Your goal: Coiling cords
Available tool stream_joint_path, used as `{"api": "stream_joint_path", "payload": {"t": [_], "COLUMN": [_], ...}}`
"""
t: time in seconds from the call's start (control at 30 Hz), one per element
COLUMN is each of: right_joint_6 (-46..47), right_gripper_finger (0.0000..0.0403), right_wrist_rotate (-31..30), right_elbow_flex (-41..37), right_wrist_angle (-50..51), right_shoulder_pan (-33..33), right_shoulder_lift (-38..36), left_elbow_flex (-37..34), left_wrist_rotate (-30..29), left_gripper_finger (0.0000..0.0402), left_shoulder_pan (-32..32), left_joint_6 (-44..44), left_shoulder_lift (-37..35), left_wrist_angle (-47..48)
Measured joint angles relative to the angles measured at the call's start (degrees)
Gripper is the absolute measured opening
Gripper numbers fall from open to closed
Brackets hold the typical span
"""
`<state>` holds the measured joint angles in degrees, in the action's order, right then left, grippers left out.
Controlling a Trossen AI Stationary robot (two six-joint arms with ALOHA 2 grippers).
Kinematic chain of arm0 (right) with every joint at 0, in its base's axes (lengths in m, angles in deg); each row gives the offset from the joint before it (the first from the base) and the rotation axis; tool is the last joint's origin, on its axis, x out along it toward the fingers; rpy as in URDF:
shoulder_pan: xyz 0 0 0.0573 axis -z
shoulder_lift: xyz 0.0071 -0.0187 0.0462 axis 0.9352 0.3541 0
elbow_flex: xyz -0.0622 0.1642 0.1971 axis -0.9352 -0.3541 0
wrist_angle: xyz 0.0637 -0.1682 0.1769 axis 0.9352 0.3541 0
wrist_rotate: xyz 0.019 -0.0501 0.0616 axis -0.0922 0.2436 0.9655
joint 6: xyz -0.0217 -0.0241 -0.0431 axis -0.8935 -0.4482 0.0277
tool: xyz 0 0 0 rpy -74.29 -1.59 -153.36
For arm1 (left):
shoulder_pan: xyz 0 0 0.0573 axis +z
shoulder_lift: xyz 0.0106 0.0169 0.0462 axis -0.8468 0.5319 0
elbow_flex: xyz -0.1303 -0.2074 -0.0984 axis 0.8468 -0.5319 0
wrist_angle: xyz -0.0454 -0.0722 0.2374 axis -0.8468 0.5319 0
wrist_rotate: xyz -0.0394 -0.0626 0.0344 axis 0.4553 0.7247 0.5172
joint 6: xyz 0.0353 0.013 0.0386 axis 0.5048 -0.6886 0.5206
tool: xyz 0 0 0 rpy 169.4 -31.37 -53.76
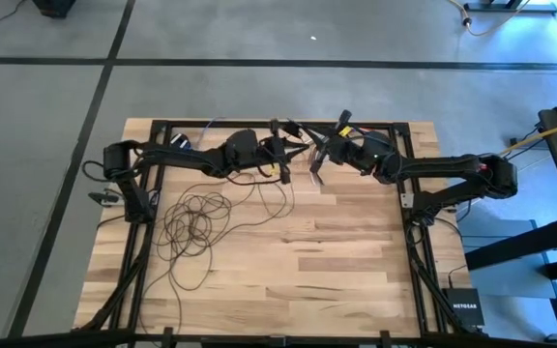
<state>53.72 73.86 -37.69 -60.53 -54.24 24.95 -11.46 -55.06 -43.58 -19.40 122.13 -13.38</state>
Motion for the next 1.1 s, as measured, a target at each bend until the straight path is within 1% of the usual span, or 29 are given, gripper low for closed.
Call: {"api": "stream_joint_path", "payload": {"t": [0.1, 0.17, 0.27, 0.4, 0.5, 0.57, 0.63, 0.77, 0.83, 0.9, 1.0, 1.1], "right_joint_6": [2.34, 2.77, 2.83, 2.83, 2.42, 1.82, 1.08, 0.58, 0.58, 0.58, 0.55, 0.29], "right_gripper_finger": [0.0009, 0.0009, 0.0009, 0.0009, 0.0009, 0.0009, 0.0009, 0.0009, 0.0009, 0.0009, 0.0009, 0.0009], "right_wrist_rotate": [2.6, 3.22, 3.11, 3.09, 2.44, 1.48, 1.36, -1.1, -1.21, -1.42, -1.46, -1.48], "right_elbow_flex": [0.0, 0.0, 0.0, 0.0, 0.04, 0.02, 0.02, 0.02, 0.02, 0.02, 0.02, 0.02], "right_wrist_angle": [-0.79, -0.49, 1.61, 2.85, 4.43, 6.98, 8.57, 10.35, 10.48, 10.77, 10.95, 10.98], "right_shoulder_pan": [0.0, -0.02, -0.04, -0.04, -0.87, -0.92, -1.05, -1.14, -1.14, -1.14, -1.14, -1.14], "right_shoulder_lift": [-0.32, -1.01, -2.35, -4.09, -5.33, -6.23, -7.04, -7.54, -7.54, -7.54, -7.54, -7.54], "left_elbow_flex": [0.0, 0.0, -0.02, -0.02, -0.02, -0.02, -0.01, 0.02, 0.02, 0.02, 0.02, 0.02], "left_wrist_rotate": [-1.78, -2.81, -5.63, -10.73, -15.81, -17.25, -17.34, -14.77, -14.08, -12.82, -11.2, -11.01], "left_gripper_finger": [0.0008, 0.0006, 0.0006, 0.0006, 0.0006, 0.0007, 0.0018, 0.0071, 0.0095, 0.011, 0.0114, 0.0094], "left_shoulder_pan": [1.43, 2.48, 3.76, 5.27, 6.1, 6.69, 7.2, 7.96, 7.88, 7.66, 7.4, 7.35], "left_joint_6": [1.55, 3.11, 4.95, 8.46, 8.97, 8.87, 7.41, 2.93, 2.78, 3.9, 4.7, 5.24], "left_shoulder_lift": [0.09, 0.04, 0.04, 0.04, -0.31, -1.21, -2.24, -4.35, -5.25, -5.84, -5.99, -6.04], "left_wrist_angle": [2.4, 4.8, 8.29, 8.97, 10.64, 13.29, 17.19, 24.29, 25.98, 27.98, 29.19, 30.51]}}
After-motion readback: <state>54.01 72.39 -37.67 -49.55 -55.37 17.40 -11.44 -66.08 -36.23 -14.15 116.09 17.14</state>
